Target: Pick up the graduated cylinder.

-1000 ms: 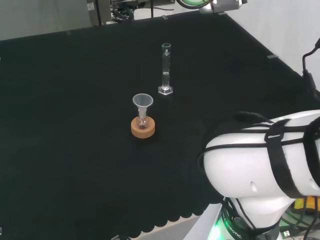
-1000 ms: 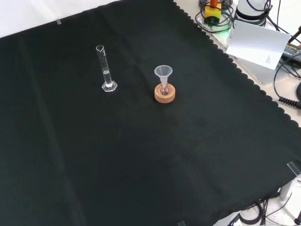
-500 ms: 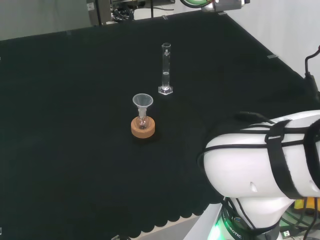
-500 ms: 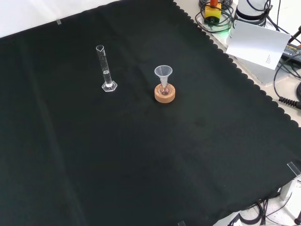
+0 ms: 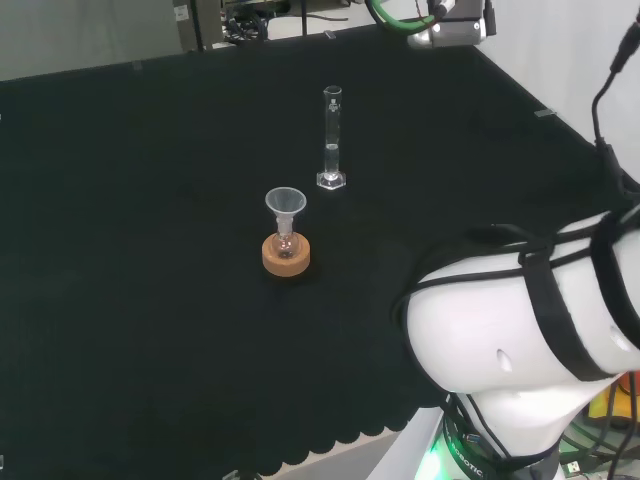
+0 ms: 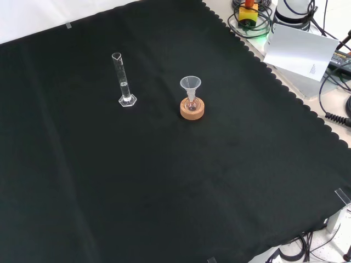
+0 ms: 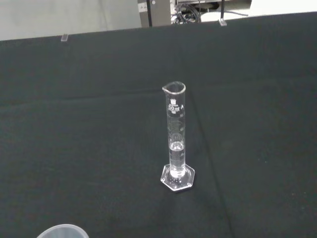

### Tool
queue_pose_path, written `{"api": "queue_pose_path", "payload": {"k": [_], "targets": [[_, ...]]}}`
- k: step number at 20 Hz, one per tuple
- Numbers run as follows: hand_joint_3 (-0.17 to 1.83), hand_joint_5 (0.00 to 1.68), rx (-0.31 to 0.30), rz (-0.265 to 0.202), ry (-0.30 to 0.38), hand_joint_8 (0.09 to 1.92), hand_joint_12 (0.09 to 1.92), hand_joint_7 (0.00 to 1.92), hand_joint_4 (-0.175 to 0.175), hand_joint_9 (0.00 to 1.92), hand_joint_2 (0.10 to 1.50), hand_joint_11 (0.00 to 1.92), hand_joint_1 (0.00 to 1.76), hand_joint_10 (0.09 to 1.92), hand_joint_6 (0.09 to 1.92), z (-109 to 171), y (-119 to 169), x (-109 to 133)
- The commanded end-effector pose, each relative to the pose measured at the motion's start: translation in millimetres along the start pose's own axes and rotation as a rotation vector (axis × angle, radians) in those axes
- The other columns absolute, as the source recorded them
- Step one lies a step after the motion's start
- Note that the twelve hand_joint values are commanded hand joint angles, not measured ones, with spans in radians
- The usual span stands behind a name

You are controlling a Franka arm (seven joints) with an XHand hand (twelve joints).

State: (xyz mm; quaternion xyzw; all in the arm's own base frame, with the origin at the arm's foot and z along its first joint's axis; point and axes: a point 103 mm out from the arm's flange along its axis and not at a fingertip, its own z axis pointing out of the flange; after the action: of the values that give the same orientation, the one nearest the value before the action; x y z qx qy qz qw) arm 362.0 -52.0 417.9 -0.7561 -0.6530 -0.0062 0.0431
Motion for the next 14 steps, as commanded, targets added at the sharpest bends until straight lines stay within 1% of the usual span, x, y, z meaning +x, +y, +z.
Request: {"api": "queue_pose_path", "payload": {"k": [1, 4, 7, 8, 11, 14], "targets": [[0.0, 0.28, 0.021, 0.003, 0.064, 0.51, 1.36, 0.03, -0.028, 0.46, 1.34, 0.07, 0.24, 0.09, 0.09, 48, 82, -46], [0.0, 0.28, 0.039, -0.001, 0.072, 0.51, 1.36, 0.04, -0.03, 0.46, 1.34, 0.07, 0.26, 0.09, 0.09, 64, 110, -52], [0.0, 0.28, 0.046, -0.006, 0.074, 0.51, 1.36, 0.04, -0.031, 0.46, 1.33, 0.07, 0.27, 0.09, 0.09, 80, 129, -53], [0.0, 0.28, 0.056, -0.005, 0.079, 0.51, 1.36, 0.04, -0.031, 0.46, 1.33, 0.07, 0.28, 0.09, 0.09, 86, 134, -54], [-0.01, 0.28, 0.07, -0.01, 0.085, 0.51, 1.36, 0.04, -0.032, 0.46, 1.33, 0.07, 0.29, 0.09, 0.09, 103, 143, -51], [-0.01, 0.28, 0.088, -0.004, 0.093, 0.51, 1.36, 0.04, -0.034, 0.46, 1.33, 0.07, 0.3, 0.09, 0.09, 118, 147, -51]]}}
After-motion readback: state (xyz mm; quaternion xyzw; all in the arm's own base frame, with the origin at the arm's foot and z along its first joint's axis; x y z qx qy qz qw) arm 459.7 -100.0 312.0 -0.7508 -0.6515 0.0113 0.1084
